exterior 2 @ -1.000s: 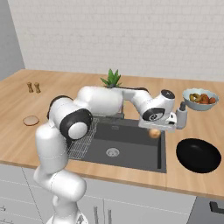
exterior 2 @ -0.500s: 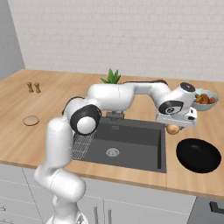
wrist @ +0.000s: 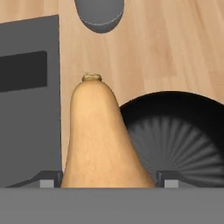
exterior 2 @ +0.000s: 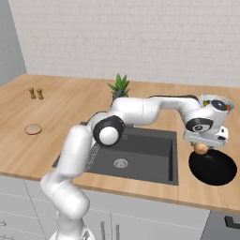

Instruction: Pick the squash from the sink and place it in the bowl. Then pick the bowl and place it in the microwave. Then close the microwave door and press the start button.

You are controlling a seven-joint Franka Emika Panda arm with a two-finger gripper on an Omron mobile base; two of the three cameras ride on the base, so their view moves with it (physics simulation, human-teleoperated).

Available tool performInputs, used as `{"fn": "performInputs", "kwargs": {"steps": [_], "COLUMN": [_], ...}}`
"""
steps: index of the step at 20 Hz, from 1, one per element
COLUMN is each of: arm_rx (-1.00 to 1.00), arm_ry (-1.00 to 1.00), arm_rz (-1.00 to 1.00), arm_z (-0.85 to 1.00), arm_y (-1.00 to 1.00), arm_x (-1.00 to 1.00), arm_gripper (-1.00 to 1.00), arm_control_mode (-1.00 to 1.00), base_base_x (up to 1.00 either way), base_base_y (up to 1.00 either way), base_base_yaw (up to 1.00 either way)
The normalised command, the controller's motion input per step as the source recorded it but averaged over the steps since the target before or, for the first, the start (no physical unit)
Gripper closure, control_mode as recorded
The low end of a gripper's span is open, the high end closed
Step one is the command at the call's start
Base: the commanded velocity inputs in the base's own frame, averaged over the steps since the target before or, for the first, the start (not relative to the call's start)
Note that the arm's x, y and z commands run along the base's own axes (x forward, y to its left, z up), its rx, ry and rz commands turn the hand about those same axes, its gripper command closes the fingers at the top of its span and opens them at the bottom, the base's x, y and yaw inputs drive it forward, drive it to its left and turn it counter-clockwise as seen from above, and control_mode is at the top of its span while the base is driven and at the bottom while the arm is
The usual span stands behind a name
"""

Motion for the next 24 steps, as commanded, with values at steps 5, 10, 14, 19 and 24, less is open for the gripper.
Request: {"fn": "performInputs", "kwargs": {"steps": [5,10,14,19,24], "arm_rx": [-0.14,-0.12,-0.07,0.0,0.02], "arm_ry": [0.0,0.0,0.0,-0.02,-0.11], "arm_rz": [0.0,0.0,0.0,-0.01,-0.06], "arm_z": [-0.59,-0.55,-0.45,-0.18,0.76], "arm_y": [-0.25,-0.06,0.0,-0.04,-0.38], "arm_x": [0.0,0.0,-0.01,-0.26,-0.36], "arm_gripper": [1.0,1.0,1.0,-1.0,-1.0], "arm_control_mode": [-1.0,-1.0,-1.0,-1.0,-1.0], "base_base_x": [0.0,0.0,0.0,0.0,0.0], "base_base_y": [0.0,0.0,0.0,0.0,0.0], "base_base_yaw": [0.0,0.0,0.0,0.0,0.0]}}
